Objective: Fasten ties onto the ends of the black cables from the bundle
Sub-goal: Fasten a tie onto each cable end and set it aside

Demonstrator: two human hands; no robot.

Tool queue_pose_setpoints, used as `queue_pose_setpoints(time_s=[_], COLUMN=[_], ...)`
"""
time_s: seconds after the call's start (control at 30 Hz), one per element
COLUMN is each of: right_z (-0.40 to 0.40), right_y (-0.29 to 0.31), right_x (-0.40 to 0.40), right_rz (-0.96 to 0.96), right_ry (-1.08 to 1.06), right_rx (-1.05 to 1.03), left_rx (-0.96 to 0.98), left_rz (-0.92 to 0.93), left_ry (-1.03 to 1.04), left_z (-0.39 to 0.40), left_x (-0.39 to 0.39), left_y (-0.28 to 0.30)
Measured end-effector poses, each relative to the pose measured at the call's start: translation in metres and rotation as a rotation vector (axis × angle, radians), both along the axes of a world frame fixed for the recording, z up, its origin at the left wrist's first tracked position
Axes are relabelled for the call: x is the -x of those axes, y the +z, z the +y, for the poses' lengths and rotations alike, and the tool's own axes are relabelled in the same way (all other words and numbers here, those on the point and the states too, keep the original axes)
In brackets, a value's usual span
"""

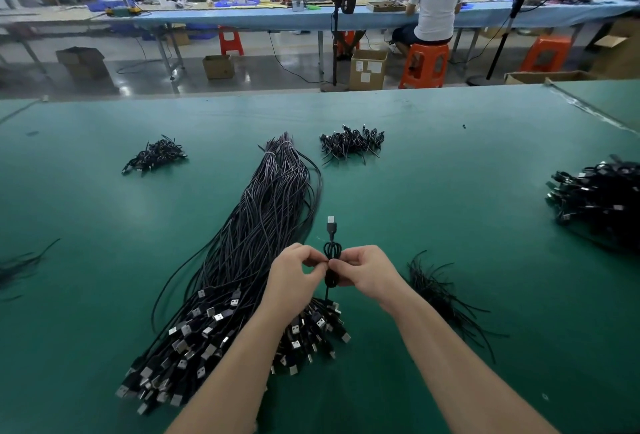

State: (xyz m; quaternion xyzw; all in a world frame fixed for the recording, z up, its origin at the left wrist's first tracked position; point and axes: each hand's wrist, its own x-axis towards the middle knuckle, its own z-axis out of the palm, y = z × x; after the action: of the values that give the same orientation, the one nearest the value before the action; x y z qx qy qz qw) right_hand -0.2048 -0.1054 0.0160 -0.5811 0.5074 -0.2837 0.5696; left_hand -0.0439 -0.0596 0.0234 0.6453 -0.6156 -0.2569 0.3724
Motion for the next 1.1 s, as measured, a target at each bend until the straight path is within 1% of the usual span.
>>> queue_pose_setpoints(time_s=[0.1, 0.2, 0.27, 0.33, 0.37, 0.4, 0.47, 0.5, 0.53, 0.6, 0.63, 0.73, 0.87, 0.97, 1.0, 1.03, 1.1], right_z=[-0.001, -0.002, 0.000, 0.002, 0.002, 0.002, 0.003, 0.005, 0.005, 0.005, 0.004, 0.001, 0.003, 0.002, 0.000, -0.002, -0.006], right_y=[0.001, 0.002, 0.006, 0.008, 0.009, 0.008, 0.009, 0.009, 0.009, 0.009, 0.009, 0.011, 0.012, 0.017, 0.021, 0.024, 0.027], right_x=[0.003, 0.007, 0.008, 0.006, 0.006, 0.006, 0.009, 0.009, 0.009, 0.005, 0.004, 0.004, 0.000, -0.001, 0.001, 0.003, 0.006], right_rz=[0.117, 0.131, 0.052, -0.044, -0.040, 0.034, 0.246, 0.300, 0.328, 0.314, 0.280, 0.177, 0.179, 0.214, 0.196, 0.142, -0.002], right_ry=[0.047, 0.079, 0.103, 0.084, 0.051, 0.018, 0.034, 0.090, 0.143, 0.193, 0.194, 0.198, 0.141, 0.174, 0.192, 0.213, 0.233], right_rx=[0.046, 0.003, -0.086, -0.133, -0.076, 0.065, 0.461, 0.626, 0.729, 0.801, 0.792, 0.669, 0.527, 0.371, 0.293, 0.195, -0.038], left_rx=[-0.026, -0.030, -0.063, -0.134, -0.175, -0.215, -0.293, -0.332, -0.368, -0.416, -0.423, -0.405, -0.364, -0.273, -0.211, -0.128, 0.072], left_rz=[-0.054, -0.101, -0.038, 0.141, 0.258, 0.376, 0.585, 0.667, 0.722, 0.751, 0.750, 0.736, 0.690, 0.594, 0.537, 0.439, 0.177], left_ry=[-0.030, -0.071, -0.063, -0.015, 0.026, 0.075, 0.158, 0.171, 0.165, 0.136, 0.124, 0.101, 0.079, 0.053, 0.029, 0.003, -0.047], left_z=[-0.001, -0.001, -0.001, -0.001, -0.001, 0.000, 0.000, 0.000, 0.000, 0.001, 0.002, 0.004, 0.006, 0.007, 0.008, 0.010, 0.012], left_x=[-0.003, -0.007, -0.010, -0.013, -0.014, -0.015, -0.016, -0.016, -0.016, -0.014, -0.014, -0.014, -0.015, -0.014, -0.014, -0.013, -0.012], left_y=[0.000, 0.002, 0.003, 0.004, 0.005, 0.006, 0.008, 0.009, 0.010, 0.012, 0.013, 0.016, 0.021, 0.023, 0.023, 0.023, 0.022])
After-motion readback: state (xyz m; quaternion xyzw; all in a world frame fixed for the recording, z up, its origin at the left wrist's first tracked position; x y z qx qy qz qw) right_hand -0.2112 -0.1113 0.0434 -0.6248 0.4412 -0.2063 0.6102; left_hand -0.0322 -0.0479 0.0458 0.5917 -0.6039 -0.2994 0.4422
